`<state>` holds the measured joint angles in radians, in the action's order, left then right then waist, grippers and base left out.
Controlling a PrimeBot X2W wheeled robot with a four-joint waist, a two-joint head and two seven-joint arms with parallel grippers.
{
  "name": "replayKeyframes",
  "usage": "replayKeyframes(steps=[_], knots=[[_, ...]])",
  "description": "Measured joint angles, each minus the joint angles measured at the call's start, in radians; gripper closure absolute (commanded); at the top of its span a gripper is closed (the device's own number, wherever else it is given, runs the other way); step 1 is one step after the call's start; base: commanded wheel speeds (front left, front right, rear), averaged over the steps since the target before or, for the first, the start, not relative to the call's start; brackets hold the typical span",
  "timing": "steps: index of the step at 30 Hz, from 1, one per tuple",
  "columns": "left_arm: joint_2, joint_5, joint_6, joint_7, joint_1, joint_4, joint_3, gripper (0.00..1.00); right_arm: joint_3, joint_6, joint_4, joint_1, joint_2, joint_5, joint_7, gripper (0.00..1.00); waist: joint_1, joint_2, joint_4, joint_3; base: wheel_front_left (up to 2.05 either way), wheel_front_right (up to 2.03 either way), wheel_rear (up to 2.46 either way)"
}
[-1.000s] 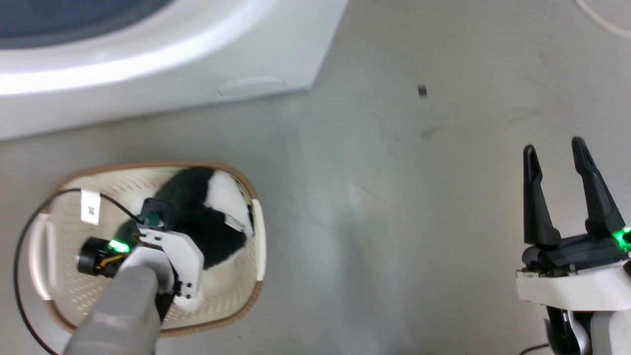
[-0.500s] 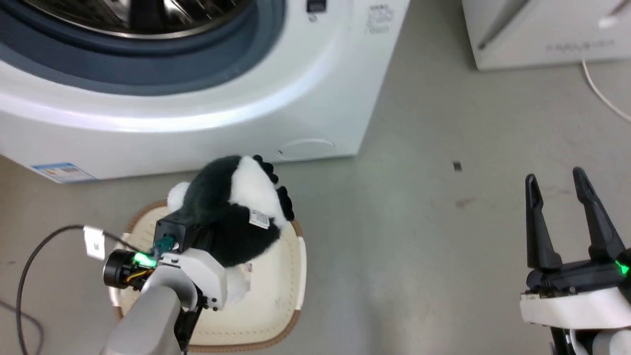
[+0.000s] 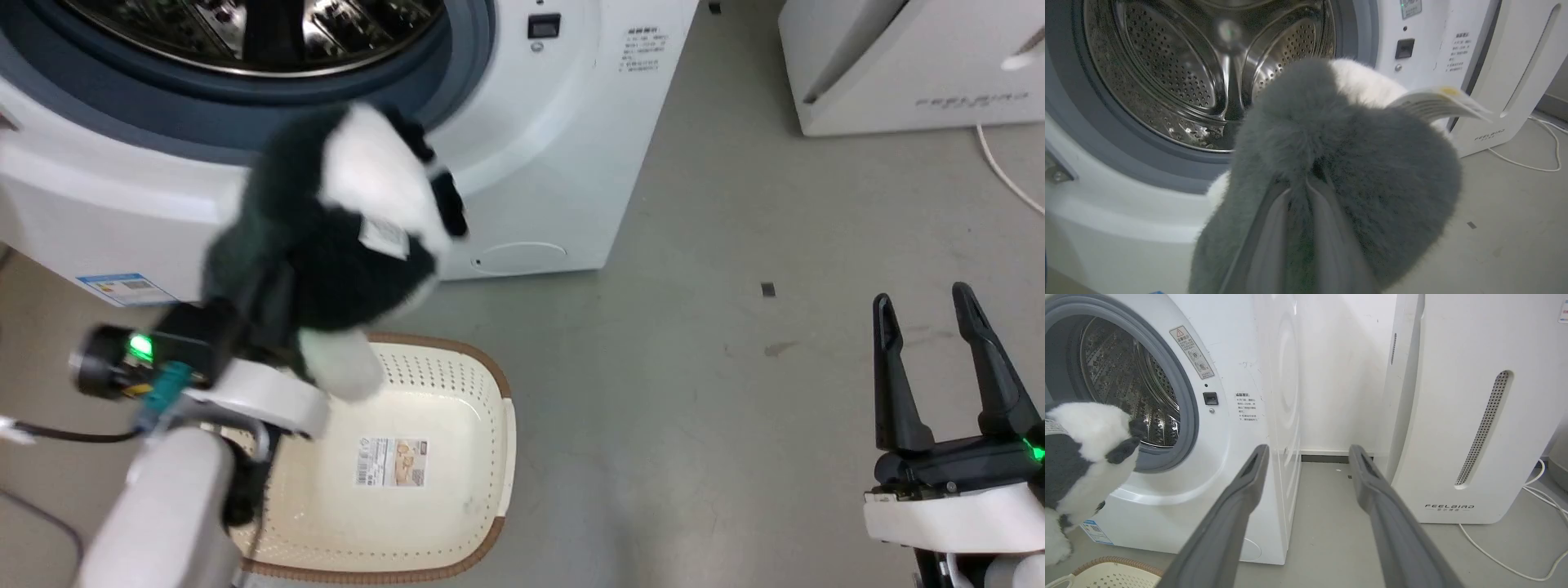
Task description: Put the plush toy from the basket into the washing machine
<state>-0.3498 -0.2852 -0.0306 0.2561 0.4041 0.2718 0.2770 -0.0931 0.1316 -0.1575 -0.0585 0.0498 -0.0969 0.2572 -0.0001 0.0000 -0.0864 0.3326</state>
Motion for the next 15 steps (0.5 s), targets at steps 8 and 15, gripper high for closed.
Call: replayKeyframes(steps=[8,15], knots=[[-0.099,0.012,0.015,-0.001,0.119,-0.116,-0.124,1.0,0.006,0.0,-0.026,-0.028,0.0,-0.002,0.0,0.0,0.0001,0.0,-0.038,0.097,0.0,0.0,0.0],[-0.229,0.031,0.064,-0.085,0.402,-0.108,-0.165,1.0,0.021,0.0,-0.054,-0.078,0.0,-0.028,0.0,0.0,0.0001,0.0,-0.086,0.223,0.0,0.0,0.0]])
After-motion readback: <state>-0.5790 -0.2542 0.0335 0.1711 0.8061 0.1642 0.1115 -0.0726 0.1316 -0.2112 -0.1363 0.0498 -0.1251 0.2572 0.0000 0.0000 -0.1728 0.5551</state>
